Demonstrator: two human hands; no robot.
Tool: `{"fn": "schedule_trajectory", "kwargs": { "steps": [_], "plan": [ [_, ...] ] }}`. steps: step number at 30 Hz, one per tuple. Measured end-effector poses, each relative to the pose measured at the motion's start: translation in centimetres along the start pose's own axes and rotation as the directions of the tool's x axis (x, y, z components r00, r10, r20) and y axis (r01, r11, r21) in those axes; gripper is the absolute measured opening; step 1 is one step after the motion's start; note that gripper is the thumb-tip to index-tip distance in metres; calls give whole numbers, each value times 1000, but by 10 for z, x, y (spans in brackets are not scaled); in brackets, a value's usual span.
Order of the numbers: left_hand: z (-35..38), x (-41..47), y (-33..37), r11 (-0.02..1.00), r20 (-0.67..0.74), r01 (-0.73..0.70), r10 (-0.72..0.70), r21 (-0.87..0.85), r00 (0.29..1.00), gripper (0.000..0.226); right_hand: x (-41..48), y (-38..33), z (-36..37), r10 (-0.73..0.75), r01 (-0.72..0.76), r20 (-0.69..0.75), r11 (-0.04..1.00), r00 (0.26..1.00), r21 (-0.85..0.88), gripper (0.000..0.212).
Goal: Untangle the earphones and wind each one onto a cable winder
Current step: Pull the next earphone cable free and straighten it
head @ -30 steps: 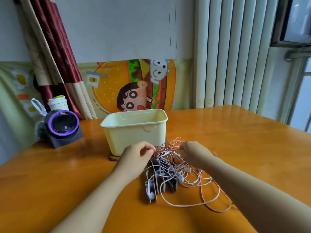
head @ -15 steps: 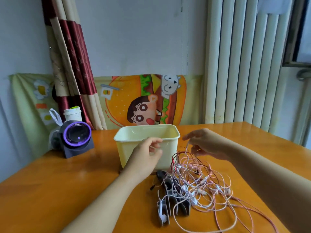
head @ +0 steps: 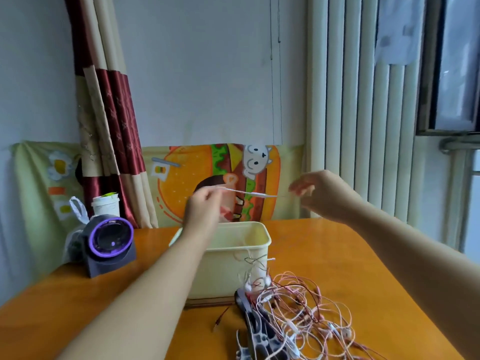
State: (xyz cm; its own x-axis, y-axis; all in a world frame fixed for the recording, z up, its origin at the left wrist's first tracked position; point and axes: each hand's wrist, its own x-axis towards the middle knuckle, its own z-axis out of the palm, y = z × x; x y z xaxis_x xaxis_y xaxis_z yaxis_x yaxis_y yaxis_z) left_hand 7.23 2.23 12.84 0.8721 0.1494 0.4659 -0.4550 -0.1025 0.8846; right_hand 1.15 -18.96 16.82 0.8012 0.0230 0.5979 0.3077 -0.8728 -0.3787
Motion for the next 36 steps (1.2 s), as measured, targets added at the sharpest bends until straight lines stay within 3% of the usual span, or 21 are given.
{"fn": "schedule_trajectory", "kwargs": {
  "steps": [3, 5, 9, 12, 15, 17, 20, 21, 22, 26, 29, 32, 36],
  "plan": [
    [-32, 15, 0, 912, -52, 195, -229, -362, 972, 26, 0, 39, 13, 261, -245, -140, 962, 955, 120, 18],
    [-56, 18, -1, 840, 16, 313, -342, -442, 940, 37, -6, 60, 26, 439, -403, -88, 874, 894, 273, 18],
    [-85, 16, -10, 856, 80, 417, -413, -305, 907, 57, -28, 78, 44, 616, -632, 192, 654, 764, 417, 34],
    [-99, 11, -10, 870, 68, 423, -420, -253, 905, 59, -38, 69, 53, 630, -701, 373, 413, 681, 581, 43],
    [-104, 7, -5, 869, 75, 423, -418, -257, 905, 58, -35, 52, 54, 572, -688, 476, 231, 668, 688, 49],
    [-108, 5, -1, 858, 95, 431, -422, -280, 901, 59, -31, 41, 50, 538, -685, 490, 248, 685, 685, 54],
    [-118, 1, -3, 798, 147, 474, -454, -371, 879, 62, -25, 32, 44, 559, -650, 335, 618, 759, 442, 63],
    [-120, -1, -5, 777, 164, 492, -467, -394, 869, 63, -23, 30, 42, 544, -622, 302, 687, 783, 376, 65],
    [-121, -2, -7, 760, 178, 507, -478, -406, 860, 63, -22, 26, 40, 532, -623, 325, 685, 782, 377, 67],
    [-111, -10, -14, 777, 237, 534, -479, -334, 845, 67, -15, 6, 28, 420, -663, 513, 477, 748, 577, 72],
    [-92, -27, -8, 867, 299, 495, -460, -50, 836, 64, -7, -24, 19, 265, -616, 557, 399, 787, 680, 69],
    [-66, -48, -3, 900, 451, 362, -435, 242, 779, 66, -1, -59, 8, 139, -517, 499, 292, 855, 805, 63],
    [-32, -68, -5, 923, 684, 326, -374, 205, 626, 83, 7, -93, -6, 67, -359, 353, 236, 933, 903, 59]
  ]
}}
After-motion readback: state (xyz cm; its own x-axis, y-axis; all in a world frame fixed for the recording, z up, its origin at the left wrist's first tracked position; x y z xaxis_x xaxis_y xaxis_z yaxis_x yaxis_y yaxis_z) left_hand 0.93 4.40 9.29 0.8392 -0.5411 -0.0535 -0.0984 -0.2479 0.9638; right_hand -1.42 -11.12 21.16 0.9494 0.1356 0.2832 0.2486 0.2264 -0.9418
